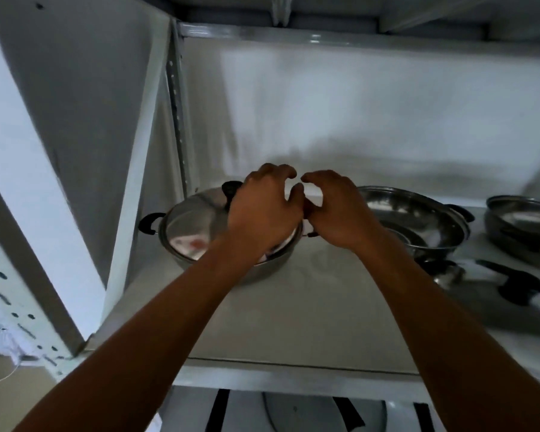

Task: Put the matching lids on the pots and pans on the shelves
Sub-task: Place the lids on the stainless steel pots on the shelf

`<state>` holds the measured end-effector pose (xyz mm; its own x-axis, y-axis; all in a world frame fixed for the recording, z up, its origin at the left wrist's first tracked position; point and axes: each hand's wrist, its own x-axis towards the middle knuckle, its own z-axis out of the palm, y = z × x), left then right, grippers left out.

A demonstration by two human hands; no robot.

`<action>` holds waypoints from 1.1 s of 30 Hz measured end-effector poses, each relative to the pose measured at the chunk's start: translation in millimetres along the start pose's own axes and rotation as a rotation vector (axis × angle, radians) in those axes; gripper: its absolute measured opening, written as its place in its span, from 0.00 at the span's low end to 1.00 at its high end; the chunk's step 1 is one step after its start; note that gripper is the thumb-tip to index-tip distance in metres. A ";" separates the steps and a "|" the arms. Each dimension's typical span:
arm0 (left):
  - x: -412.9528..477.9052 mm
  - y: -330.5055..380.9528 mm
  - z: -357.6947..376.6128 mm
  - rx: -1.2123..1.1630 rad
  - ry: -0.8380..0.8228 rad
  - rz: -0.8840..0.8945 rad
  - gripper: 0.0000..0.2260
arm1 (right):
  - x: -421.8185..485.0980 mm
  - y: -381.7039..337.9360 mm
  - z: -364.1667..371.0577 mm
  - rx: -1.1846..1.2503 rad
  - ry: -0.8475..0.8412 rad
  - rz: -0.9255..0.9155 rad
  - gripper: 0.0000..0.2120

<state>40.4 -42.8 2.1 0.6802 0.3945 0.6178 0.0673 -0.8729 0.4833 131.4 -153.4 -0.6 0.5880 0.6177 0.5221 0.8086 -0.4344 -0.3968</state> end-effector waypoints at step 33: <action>-11.7 153.7 177.6 0.255 -0.435 0.020 0.13 | -134.5 244.9 -214.6 -0.106 -0.332 -0.013 0.18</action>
<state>172.5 -232.6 -41.0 0.9205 0.2687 0.2836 0.1909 -0.9427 0.2736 254.3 -483.6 -6.0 0.5539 0.7957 0.2452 0.8235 -0.4802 -0.3021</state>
